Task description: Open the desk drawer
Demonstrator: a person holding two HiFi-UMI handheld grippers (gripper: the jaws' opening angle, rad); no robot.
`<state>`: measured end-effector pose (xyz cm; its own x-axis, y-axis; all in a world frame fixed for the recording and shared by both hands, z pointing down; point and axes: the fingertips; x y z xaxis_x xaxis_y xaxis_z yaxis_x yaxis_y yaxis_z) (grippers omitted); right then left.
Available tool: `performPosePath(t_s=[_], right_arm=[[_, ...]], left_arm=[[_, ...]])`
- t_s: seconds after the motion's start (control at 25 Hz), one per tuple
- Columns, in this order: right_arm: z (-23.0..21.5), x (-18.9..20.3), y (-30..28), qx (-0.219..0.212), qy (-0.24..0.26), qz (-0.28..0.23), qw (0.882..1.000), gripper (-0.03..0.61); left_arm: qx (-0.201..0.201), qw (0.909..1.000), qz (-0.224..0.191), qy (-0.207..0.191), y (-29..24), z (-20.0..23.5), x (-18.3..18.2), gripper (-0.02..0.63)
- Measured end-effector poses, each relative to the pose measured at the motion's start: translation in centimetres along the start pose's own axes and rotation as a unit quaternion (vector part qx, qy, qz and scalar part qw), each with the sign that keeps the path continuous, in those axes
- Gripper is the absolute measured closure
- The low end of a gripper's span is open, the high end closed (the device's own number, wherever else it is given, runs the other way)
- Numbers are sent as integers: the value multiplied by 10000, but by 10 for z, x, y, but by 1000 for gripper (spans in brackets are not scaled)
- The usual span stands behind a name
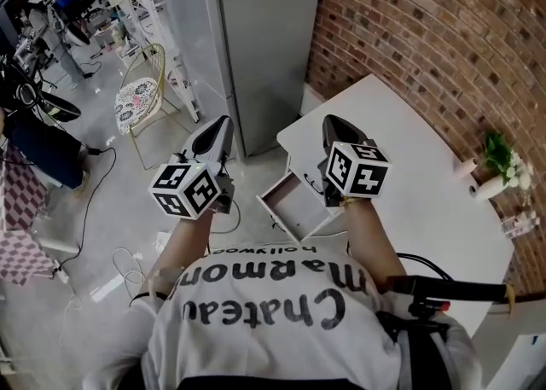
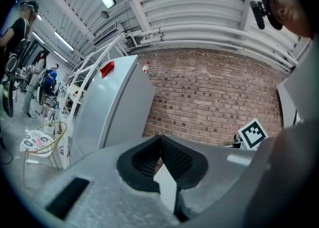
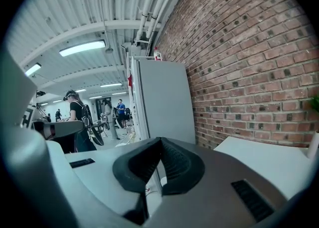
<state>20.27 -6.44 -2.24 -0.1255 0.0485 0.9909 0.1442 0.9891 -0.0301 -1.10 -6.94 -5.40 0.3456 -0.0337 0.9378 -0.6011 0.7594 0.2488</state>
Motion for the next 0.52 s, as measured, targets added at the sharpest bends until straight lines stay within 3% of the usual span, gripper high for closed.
performPosePath(t_s=[0.52], right_arm=[[-2, 10, 9, 34, 52, 163, 9998, 566]], left_arm=[[-105, 9999, 31, -8, 13, -2, -4, 598]])
Point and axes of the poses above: the fingertips, and each gripper's own axes: y backward along the fingers, z to its left, x out of its underside, and after that the axes turned 9 degrees about -z, right-handed
